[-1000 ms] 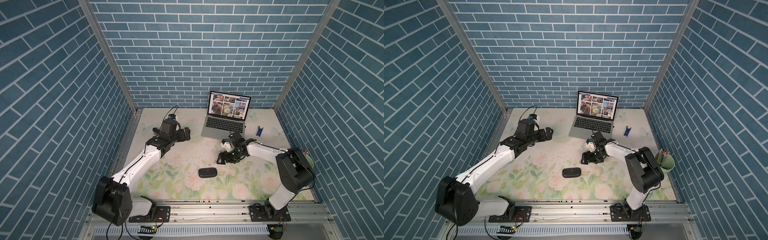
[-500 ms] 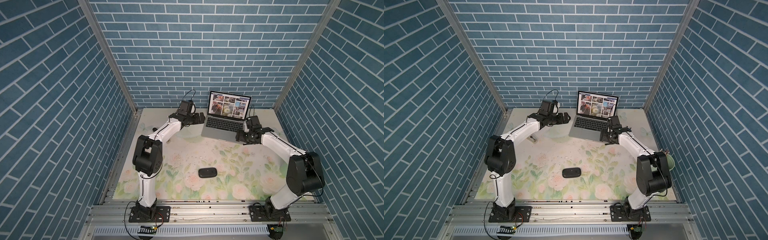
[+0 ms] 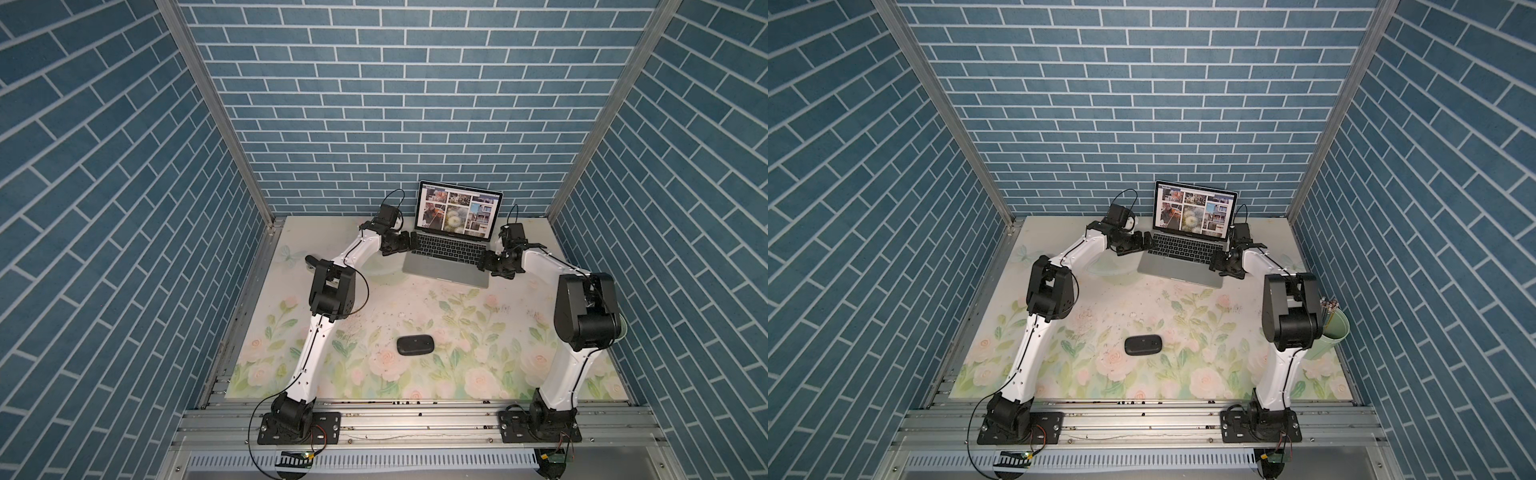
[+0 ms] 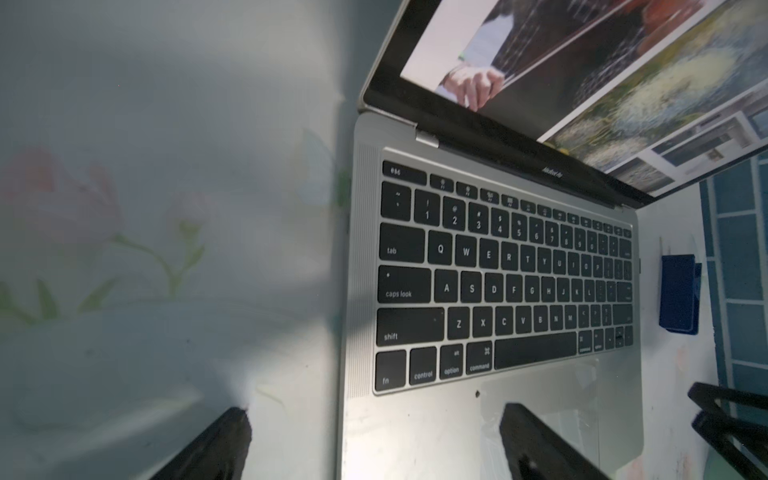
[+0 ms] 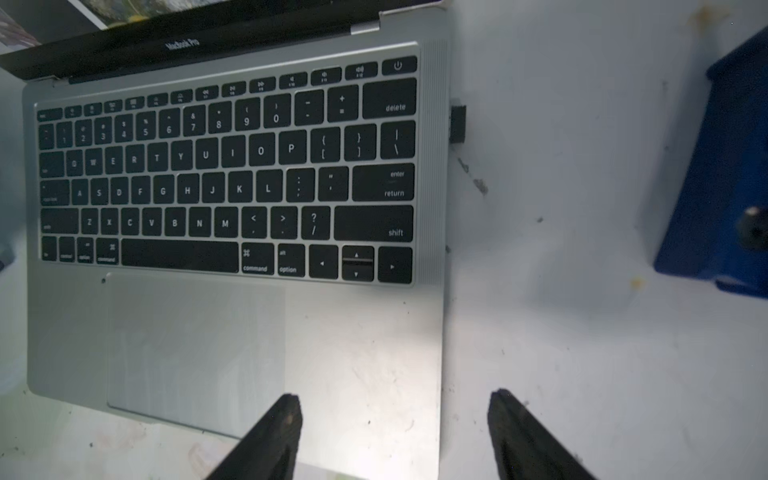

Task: Remove the wireless mouse receiver from the laptop
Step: Move the laptop to the center of the board.

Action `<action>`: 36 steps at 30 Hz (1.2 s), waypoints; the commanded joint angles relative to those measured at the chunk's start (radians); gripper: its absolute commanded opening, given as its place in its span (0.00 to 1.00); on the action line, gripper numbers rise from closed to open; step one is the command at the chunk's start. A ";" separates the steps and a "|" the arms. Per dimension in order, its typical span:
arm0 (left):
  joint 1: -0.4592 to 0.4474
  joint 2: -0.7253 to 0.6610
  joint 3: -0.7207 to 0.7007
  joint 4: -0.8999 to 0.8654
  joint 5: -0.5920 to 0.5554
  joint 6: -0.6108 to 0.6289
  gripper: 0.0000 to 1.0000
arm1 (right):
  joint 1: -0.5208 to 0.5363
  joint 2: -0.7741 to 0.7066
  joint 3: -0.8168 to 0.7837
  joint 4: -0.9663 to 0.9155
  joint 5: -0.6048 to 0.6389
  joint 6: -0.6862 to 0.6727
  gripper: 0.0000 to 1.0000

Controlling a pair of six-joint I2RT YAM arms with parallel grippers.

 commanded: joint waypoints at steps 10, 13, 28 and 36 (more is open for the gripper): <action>0.000 -0.007 -0.086 0.046 0.060 0.003 0.98 | -0.014 0.110 0.067 0.065 0.006 0.028 0.75; -0.010 -0.007 -0.087 0.018 0.047 0.017 0.96 | -0.013 0.119 0.059 0.091 -0.012 0.040 0.75; -0.075 -0.030 -0.151 -0.081 -0.067 0.050 0.95 | -0.001 0.157 0.046 0.128 -0.043 0.054 0.74; -0.086 -0.037 -0.161 -0.078 -0.068 0.045 0.95 | 0.013 0.192 0.053 0.139 -0.049 0.058 0.74</action>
